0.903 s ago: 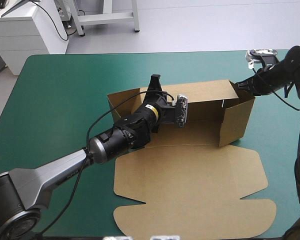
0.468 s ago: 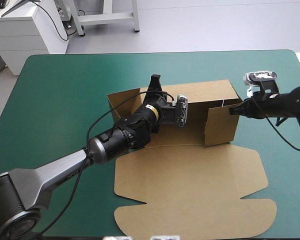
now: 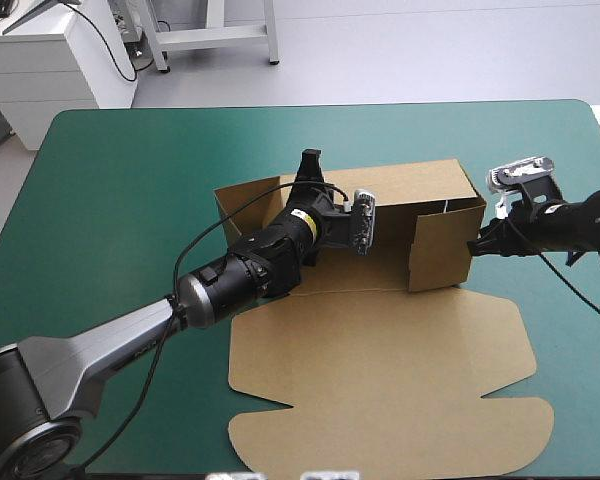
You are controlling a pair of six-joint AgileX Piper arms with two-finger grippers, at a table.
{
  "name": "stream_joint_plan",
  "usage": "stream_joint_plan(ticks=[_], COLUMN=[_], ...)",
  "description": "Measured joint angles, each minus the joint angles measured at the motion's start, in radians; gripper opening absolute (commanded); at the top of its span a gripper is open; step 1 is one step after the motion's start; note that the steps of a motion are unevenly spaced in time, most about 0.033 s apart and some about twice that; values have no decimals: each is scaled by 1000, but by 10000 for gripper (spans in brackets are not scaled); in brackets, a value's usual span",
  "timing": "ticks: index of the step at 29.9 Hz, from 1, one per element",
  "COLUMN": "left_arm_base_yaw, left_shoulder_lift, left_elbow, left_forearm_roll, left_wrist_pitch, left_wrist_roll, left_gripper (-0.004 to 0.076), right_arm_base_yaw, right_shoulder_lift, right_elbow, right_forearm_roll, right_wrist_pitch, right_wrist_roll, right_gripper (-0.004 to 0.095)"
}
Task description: Fold the box
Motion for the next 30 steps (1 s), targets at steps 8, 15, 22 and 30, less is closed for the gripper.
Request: stream_joint_plan(ticks=[8, 15, 22, 30], left_arm_base_yaw=[0, 0, 0, 1], left_shoulder_lift=[0, 0, 0, 0], left_elbow=[0, 0, 0, 0], left_forearm_roll=[0, 0, 1, 10], left_wrist_pitch=[2, 3, 4, 25], left_wrist_roll=[0, 0, 0, -1], left_gripper=[-8, -8, -8, -8], right_arm_base_yaw=[0, 0, 0, -3], right_shoulder_lift=[0, 5, 100, 170], right_elbow=[4, 4, 4, 5], right_forearm_roll=[90, 153, 251, 411], right_wrist_pitch=[27, 36, 44, 12], right_wrist_roll=[-126, -216, -301, -496], right_gripper=[430, 430, 429, 3])
